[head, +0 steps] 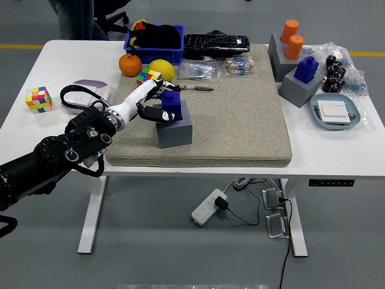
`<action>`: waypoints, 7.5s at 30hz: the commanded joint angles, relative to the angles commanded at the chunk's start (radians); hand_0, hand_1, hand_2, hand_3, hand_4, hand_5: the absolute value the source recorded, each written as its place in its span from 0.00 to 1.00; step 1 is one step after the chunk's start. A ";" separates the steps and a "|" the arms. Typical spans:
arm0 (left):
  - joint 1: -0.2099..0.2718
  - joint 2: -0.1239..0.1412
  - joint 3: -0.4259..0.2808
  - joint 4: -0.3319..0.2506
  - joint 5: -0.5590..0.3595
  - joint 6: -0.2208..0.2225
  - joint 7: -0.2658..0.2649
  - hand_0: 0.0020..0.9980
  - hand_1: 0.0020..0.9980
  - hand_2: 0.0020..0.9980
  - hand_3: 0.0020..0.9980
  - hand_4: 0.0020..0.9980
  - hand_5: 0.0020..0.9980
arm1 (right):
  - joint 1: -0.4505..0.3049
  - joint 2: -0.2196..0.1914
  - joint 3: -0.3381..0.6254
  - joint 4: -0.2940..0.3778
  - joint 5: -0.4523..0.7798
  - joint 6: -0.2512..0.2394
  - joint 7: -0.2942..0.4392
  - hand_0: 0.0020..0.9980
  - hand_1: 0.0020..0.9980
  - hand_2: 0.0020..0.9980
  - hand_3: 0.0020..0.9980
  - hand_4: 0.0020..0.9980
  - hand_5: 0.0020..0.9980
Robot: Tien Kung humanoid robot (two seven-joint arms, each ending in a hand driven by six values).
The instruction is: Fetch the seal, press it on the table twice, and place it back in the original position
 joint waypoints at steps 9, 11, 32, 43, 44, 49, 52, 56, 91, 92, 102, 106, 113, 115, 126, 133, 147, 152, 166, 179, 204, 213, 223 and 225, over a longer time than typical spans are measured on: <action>-0.001 0.003 -0.007 0.000 -0.002 0.000 -0.004 0.73 0.70 0.64 0.67 0.91 0.00 | -0.001 0.000 0.000 0.000 -0.001 0.001 0.000 0.84 0.73 0.70 0.71 0.75 0.51; -0.001 0.005 -0.014 0.001 -0.007 -0.001 -0.009 0.74 0.73 0.67 0.73 0.92 0.00 | -0.002 0.000 0.001 0.000 0.000 0.000 0.000 0.84 0.73 0.70 0.71 0.75 0.51; -0.006 0.016 -0.047 -0.014 -0.056 -0.137 -0.023 1.00 1.00 1.00 1.00 1.00 0.57 | -0.004 0.005 0.007 -0.002 -0.003 0.001 0.001 0.84 0.73 0.70 0.71 0.75 0.51; -0.005 0.062 -0.062 0.004 -0.049 -0.059 -0.071 1.00 1.00 1.00 1.00 1.00 0.55 | -0.005 0.002 0.012 0.000 -0.004 0.000 0.000 0.84 0.73 0.70 0.71 0.75 0.51; -0.006 0.071 -0.067 0.007 -0.050 -0.052 -0.076 1.00 1.00 1.00 1.00 1.00 0.55 | -0.005 0.002 0.012 0.000 -0.005 0.000 0.000 0.84 0.73 0.70 0.71 0.75 0.51; -0.015 0.132 -0.116 0.028 -0.060 -0.033 -0.095 1.00 1.00 1.00 1.00 1.00 0.56 | -0.010 0.003 0.021 -0.003 -0.009 0.001 -0.001 0.84 0.73 0.70 0.71 0.75 0.51; -0.021 0.163 -0.132 0.047 -0.061 -0.031 -0.095 1.00 1.00 1.00 1.00 1.00 0.56 | -0.012 0.004 0.025 -0.003 -0.009 0.001 0.000 0.84 0.73 0.70 0.71 0.75 0.51; -0.026 0.187 -0.125 0.095 -0.067 -0.027 -0.086 1.00 1.00 1.00 1.00 1.00 0.57 | -0.011 0.005 0.028 -0.001 -0.008 -0.001 0.001 0.84 0.73 0.70 0.71 0.75 0.51; -0.012 0.274 -0.123 0.254 -0.138 0.030 -0.122 0.94 0.98 0.98 0.97 1.00 0.54 | 0.010 -0.008 0.017 -0.003 -0.009 -0.001 -0.003 0.84 0.73 0.70 0.71 0.75 0.51; -0.012 0.275 -0.122 0.255 -0.137 0.030 -0.122 0.94 0.98 0.98 0.97 1.00 0.54 | 0.010 -0.007 0.017 -0.004 -0.009 -0.002 -0.003 0.84 0.73 0.70 0.71 0.75 0.51; -0.008 0.279 -0.118 0.258 -0.138 0.028 -0.120 0.94 0.98 0.98 0.97 1.00 0.52 | 0.000 -0.003 0.018 -0.005 -0.010 -0.003 -0.003 0.83 0.73 0.70 0.71 0.75 0.51; -0.010 0.283 -0.116 0.259 -0.140 0.027 -0.118 0.94 0.98 0.98 0.97 1.00 0.52 | 0.000 -0.004 0.021 -0.003 -0.011 -0.005 -0.005 0.83 0.73 0.70 0.71 0.75 0.51; -0.016 0.291 -0.111 0.271 -0.147 0.025 -0.112 0.93 0.98 0.98 0.97 0.99 0.52 | 0.008 -0.004 0.020 -0.004 -0.011 -0.006 -0.005 0.84 0.73 0.70 0.71 0.75 0.51; -0.019 0.292 -0.109 0.271 -0.150 0.024 -0.110 0.93 0.98 0.98 0.97 0.99 0.52 | 0.008 -0.002 0.020 -0.007 -0.011 -0.006 -0.006 0.84 0.73 0.70 0.71 0.75 0.51; -0.033 0.295 -0.107 0.257 -0.140 0.027 -0.108 0.93 0.98 0.98 0.96 0.98 0.52 | 0.019 -0.003 0.002 -0.012 -0.005 -0.007 -0.006 0.84 0.73 0.70 0.71 0.75 0.51; -0.028 0.301 -0.104 0.260 -0.145 0.033 -0.113 0.93 0.98 0.98 0.96 0.98 0.52 | 0.021 0.002 -0.012 -0.018 0.000 -0.004 -0.005 0.84 0.73 0.70 0.71 0.75 0.51; -0.018 0.292 -0.102 0.262 -0.136 0.030 -0.108 0.93 0.98 0.98 0.96 0.98 0.52 | 0.014 -0.002 -0.002 -0.020 -0.002 -0.007 -0.005 0.84 0.73 0.70 0.71 0.75 0.51; -0.024 0.283 -0.101 0.260 -0.134 0.030 -0.108 0.93 0.98 0.98 0.96 0.98 0.52 | 0.014 0.000 0.005 -0.020 -0.001 -0.006 -0.004 0.84 0.73 0.70 0.71 0.75 0.51; -0.023 0.279 -0.098 0.253 -0.133 0.030 -0.109 0.93 0.98 0.98 0.96 0.98 0.52 | 0.024 -0.007 0.018 -0.023 -0.003 -0.011 -0.003 0.84 0.73 0.70 0.71 0.75 0.51; -0.028 0.277 -0.101 0.255 -0.130 0.032 -0.112 0.93 0.98 0.98 0.96 0.97 0.52 | 0.028 -0.017 0.020 -0.023 -0.005 -0.010 -0.004 0.84 0.73 0.70 0.71 0.75 0.51; -0.031 0.275 -0.089 0.258 -0.127 0.030 -0.109 0.93 0.98 0.98 0.96 0.97 0.52 | 0.008 -0.013 0.014 -0.022 -0.002 -0.006 -0.004 0.84 0.73 0.70 0.71 0.75 0.52; -0.029 0.275 -0.092 0.256 -0.124 0.030 -0.110 0.93 0.98 0.98 0.96 0.97 0.52 | 0.005 -0.015 0.013 -0.021 -0.002 -0.007 -0.005 0.84 0.73 0.70 0.71 0.75 0.51; -0.026 0.275 -0.094 0.257 -0.123 0.029 -0.109 0.93 0.98 0.98 0.96 0.97 0.52 | 0.009 -0.010 0.017 -0.021 -0.004 -0.008 -0.003 0.84 0.73 0.70 0.71 0.75 0.51; -0.026 0.276 -0.097 0.258 -0.123 0.029 -0.110 0.93 0.98 0.98 0.96 0.97 0.52 | 0.008 -0.009 0.019 -0.022 -0.004 -0.008 -0.003 0.84 0.73 0.70 0.71 0.75 0.51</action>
